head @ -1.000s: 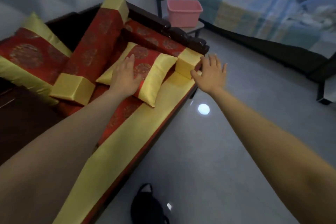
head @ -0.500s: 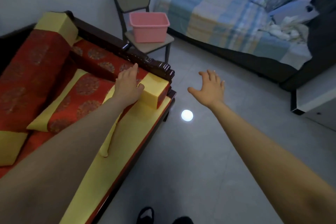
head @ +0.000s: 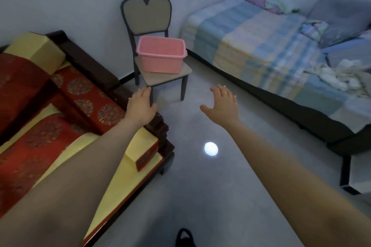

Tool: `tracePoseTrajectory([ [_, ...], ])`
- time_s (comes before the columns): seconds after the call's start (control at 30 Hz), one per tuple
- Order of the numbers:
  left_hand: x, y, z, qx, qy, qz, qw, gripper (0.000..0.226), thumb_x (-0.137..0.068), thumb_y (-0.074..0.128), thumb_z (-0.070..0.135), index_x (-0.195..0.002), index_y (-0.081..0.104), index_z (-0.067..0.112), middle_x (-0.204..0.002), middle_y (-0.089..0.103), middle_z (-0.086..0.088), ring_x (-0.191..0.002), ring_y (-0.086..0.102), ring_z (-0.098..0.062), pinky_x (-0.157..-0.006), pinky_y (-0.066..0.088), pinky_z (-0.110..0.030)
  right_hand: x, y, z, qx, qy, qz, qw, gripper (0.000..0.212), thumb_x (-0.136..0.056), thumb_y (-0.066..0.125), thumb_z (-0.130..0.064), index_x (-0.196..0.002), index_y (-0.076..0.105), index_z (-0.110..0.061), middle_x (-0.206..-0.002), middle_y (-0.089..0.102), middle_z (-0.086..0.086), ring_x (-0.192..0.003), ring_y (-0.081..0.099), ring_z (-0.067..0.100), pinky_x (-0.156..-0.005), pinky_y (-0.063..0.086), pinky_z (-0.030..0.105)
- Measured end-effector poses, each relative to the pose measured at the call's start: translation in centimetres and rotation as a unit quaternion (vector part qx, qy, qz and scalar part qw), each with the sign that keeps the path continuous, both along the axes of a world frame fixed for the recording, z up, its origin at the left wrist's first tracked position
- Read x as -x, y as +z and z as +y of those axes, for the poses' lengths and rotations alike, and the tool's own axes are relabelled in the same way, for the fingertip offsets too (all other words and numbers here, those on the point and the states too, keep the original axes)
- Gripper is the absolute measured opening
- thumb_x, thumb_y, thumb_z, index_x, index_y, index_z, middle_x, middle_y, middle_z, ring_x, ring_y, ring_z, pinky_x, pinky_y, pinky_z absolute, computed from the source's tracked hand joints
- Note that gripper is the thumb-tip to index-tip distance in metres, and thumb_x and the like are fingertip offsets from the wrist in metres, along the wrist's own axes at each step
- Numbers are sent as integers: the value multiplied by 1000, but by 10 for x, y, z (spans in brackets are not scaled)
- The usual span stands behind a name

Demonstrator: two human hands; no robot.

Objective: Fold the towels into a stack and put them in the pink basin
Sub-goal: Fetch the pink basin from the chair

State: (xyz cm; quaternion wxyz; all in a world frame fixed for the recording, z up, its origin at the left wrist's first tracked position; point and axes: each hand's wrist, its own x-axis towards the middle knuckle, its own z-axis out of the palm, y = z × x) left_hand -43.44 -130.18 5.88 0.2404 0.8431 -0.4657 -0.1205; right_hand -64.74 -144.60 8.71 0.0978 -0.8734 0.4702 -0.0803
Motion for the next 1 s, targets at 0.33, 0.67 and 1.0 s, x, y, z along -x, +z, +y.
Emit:
tracePoseTrajectory([
  [0.33,-48,1,-144,-20,84,64,994,57,-86,52,16,-140,36,6,-136,45,-25,-126,40,-43,-104,36,-46,-63,-21,-178,-68,66,7,995,66,-82,60,-43,-140,38,-21,-150,34,5,-141,25,26,-114,23,43],
  [0.67,-137,-7,-303,-4,168,98,981,55,-87,54,11,-138,37,-1,-132,48,-29,-122,44,-41,-101,35,-39,-176,-36,-357,-123,130,-11,984,60,-83,59,-33,-138,39,-21,-143,42,5,-133,34,25,-104,33,40],
  [1.0,-257,-50,-446,-41,229,111,966,71,-68,40,31,-132,45,0,-126,55,-28,-116,51,-41,-99,42,-44,-314,-72,-536,-188,159,-8,969,59,-82,62,-29,-136,42,-15,-138,47,12,-129,39,29,-100,38,40],
])
